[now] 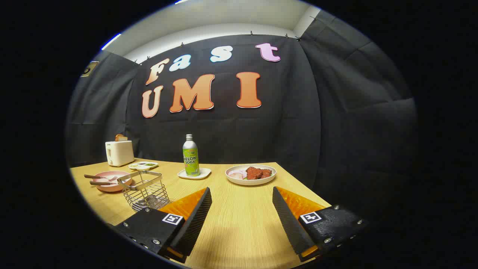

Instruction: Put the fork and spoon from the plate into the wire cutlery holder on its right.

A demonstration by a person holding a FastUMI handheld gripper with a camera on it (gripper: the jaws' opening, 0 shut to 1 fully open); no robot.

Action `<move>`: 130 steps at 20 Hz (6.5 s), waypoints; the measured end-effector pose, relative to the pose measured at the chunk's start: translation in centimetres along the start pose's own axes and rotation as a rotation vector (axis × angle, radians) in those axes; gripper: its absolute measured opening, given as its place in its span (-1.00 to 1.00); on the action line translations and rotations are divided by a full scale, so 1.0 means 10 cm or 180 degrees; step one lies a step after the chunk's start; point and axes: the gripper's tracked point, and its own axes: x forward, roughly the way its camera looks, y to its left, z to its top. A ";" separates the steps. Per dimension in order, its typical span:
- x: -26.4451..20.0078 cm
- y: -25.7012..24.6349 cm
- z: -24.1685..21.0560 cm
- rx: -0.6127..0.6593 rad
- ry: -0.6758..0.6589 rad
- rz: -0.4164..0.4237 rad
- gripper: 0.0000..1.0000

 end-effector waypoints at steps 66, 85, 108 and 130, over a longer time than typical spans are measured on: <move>-0.31 4.12 0.92 -0.0381 0.1126 -0.0133 0.96; 0.03 4.17 -0.84 -0.0596 0.2466 -0.0011 -0.41; -0.22 2.68 0.49 -0.0482 0.2998 -0.0130 -0.98; -0.27 2.06 0.03 -0.0783 0.4525 0.0066 -0.93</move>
